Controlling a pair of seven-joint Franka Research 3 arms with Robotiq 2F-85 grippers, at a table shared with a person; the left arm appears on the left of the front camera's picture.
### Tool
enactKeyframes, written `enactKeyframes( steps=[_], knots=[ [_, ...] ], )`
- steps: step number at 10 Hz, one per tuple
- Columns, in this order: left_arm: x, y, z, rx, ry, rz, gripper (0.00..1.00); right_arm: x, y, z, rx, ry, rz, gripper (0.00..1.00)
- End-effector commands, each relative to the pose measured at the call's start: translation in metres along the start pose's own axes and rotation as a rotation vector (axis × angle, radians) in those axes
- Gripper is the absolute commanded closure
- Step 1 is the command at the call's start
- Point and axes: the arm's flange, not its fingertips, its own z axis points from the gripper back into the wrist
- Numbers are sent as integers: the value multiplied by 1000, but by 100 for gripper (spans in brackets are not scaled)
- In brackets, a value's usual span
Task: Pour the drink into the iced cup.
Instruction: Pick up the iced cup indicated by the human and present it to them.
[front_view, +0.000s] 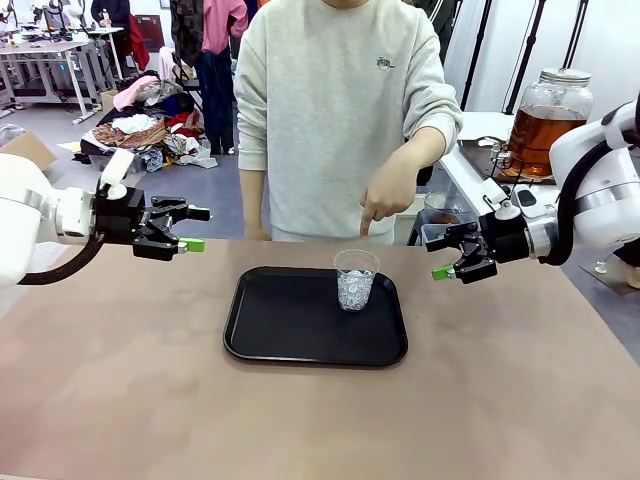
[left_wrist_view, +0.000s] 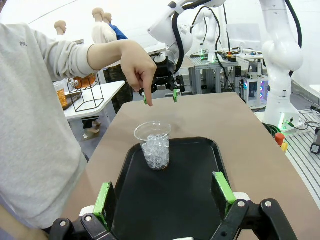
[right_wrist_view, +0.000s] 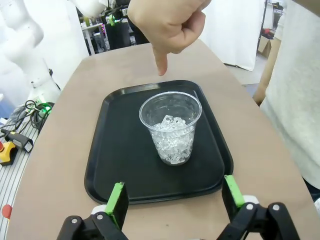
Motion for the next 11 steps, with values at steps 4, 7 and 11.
enactKeyframes(
  steps=[4,7,11],
  knots=[
    [1,0,1,1,-1,-4,0,-25,-30,-50,77,-122,118,0],
    [1,0,1,1,-1,-4,0,-37,-43,-71,90,-127,170,0],
    [1,0,1,1,-1,-4,0,-41,-48,-88,146,-161,140,0]
  ],
)
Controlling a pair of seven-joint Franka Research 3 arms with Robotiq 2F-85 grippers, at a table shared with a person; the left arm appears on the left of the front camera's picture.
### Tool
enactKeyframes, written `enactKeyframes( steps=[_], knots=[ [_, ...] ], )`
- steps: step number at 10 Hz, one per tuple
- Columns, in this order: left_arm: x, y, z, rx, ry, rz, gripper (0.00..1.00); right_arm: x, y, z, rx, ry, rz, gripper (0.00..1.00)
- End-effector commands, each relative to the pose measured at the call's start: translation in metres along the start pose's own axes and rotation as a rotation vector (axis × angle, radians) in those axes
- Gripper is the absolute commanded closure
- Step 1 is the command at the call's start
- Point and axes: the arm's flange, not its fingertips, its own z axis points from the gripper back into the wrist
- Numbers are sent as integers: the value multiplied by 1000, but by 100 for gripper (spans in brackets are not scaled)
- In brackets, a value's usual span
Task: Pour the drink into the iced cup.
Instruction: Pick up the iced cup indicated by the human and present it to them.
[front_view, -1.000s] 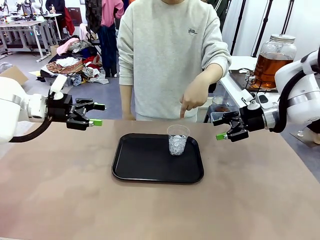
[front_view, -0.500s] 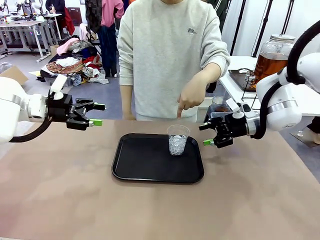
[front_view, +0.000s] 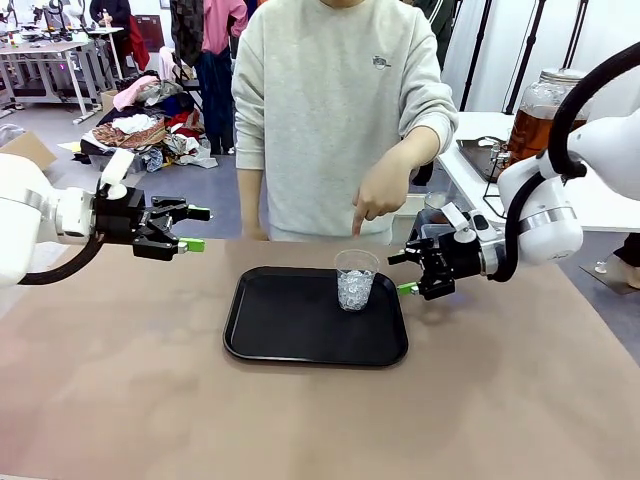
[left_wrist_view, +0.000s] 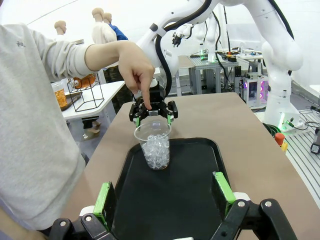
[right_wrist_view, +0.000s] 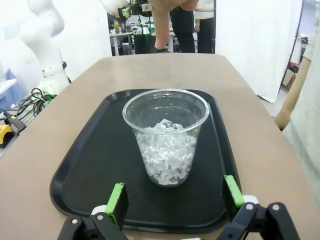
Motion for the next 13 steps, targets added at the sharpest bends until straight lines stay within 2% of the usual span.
enactKeyframes(
  steps=[1,6,13],
  knots=[
    [1,0,1,1,-1,-4,0,1,-6,-9,16,-47,-7,0],
    [1,0,1,1,-1,-4,0,-4,-7,-27,30,-102,-47,0],
    [1,0,1,1,-1,-4,0,-8,1,-26,38,-86,-39,0]
  ],
)
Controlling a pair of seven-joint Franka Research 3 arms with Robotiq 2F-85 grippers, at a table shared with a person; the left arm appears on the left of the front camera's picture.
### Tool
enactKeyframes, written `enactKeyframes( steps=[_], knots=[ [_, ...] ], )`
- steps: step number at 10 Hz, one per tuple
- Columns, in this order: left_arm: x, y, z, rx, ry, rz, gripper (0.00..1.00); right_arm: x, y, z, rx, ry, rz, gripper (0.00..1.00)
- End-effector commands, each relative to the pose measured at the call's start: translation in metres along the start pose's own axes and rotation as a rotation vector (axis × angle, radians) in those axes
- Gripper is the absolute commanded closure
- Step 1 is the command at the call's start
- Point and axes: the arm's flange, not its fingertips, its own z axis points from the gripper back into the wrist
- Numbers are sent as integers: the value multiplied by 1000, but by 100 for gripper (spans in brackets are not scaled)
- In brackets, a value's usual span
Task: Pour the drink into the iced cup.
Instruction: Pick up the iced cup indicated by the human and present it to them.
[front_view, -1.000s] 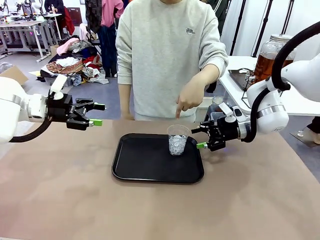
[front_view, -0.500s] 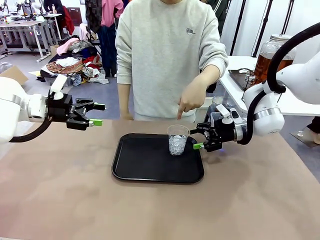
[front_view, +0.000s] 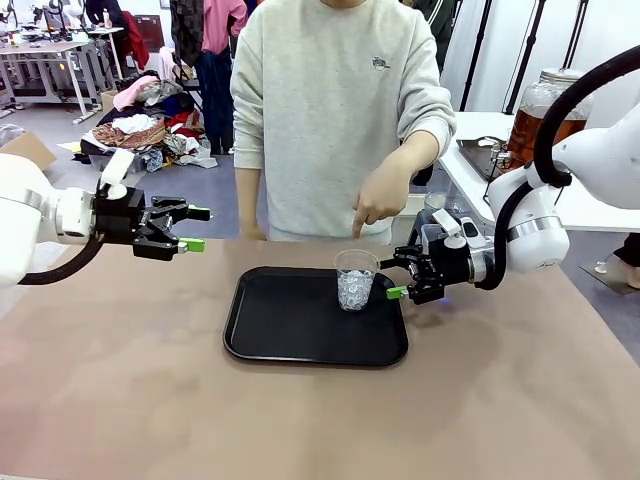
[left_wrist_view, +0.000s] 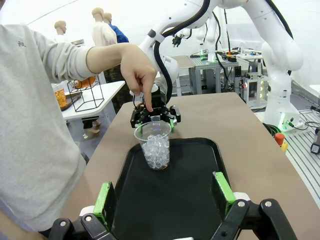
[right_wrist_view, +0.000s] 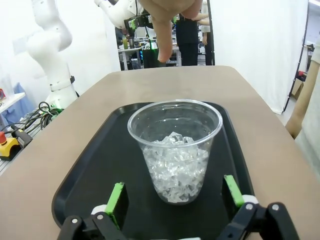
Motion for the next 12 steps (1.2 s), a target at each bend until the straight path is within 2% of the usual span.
enactKeyframes(
  steps=[1,12],
  knots=[
    [1,0,1,1,-1,-4,0,2,-3,-8,-1,-14,-1,0],
    [1,0,1,1,-1,-4,0,-5,-14,-34,-1,-51,3,0]
  ],
)
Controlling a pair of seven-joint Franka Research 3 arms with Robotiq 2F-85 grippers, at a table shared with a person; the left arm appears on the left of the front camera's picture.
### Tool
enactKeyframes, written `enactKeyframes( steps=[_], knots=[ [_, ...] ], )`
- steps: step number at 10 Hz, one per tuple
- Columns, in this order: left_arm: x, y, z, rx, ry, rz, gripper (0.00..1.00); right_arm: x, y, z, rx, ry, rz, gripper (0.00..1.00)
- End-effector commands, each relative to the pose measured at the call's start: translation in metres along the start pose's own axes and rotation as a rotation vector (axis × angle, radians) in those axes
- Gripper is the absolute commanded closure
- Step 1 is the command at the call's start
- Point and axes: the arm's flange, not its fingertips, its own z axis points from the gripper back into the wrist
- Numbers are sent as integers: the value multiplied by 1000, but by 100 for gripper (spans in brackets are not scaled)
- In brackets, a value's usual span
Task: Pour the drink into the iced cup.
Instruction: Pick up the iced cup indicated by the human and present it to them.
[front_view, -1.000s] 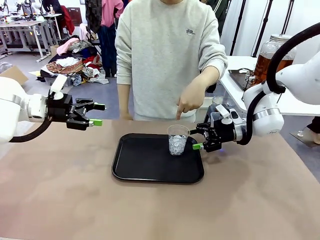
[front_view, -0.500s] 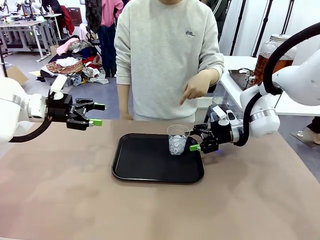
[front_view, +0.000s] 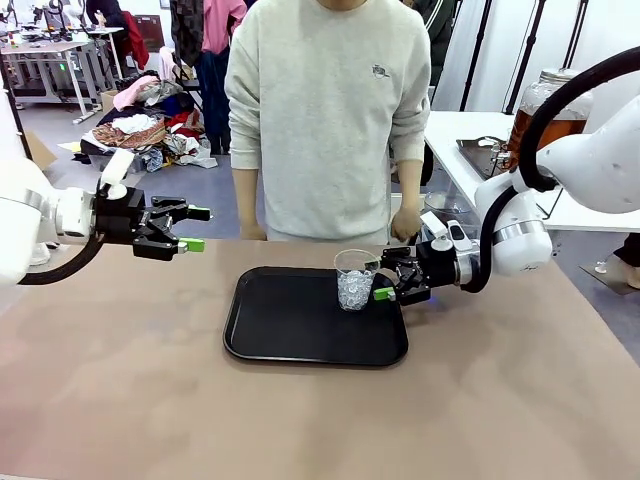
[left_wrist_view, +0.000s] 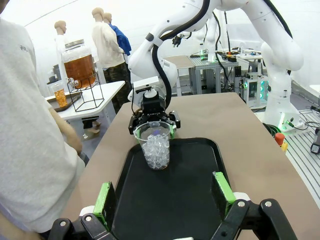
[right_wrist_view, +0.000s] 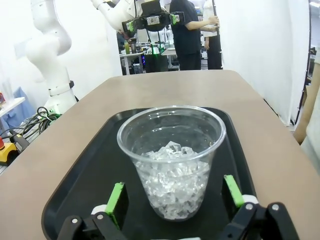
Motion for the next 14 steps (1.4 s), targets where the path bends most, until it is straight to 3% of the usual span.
enactKeyframes(
  steps=[1,14],
  knots=[
    [1,0,1,1,-1,-4,0,0,-8,-11,-7,-24,5,0],
    [1,0,1,1,-1,-4,0,1,-14,-48,51,-65,-85,0]
  ],
)
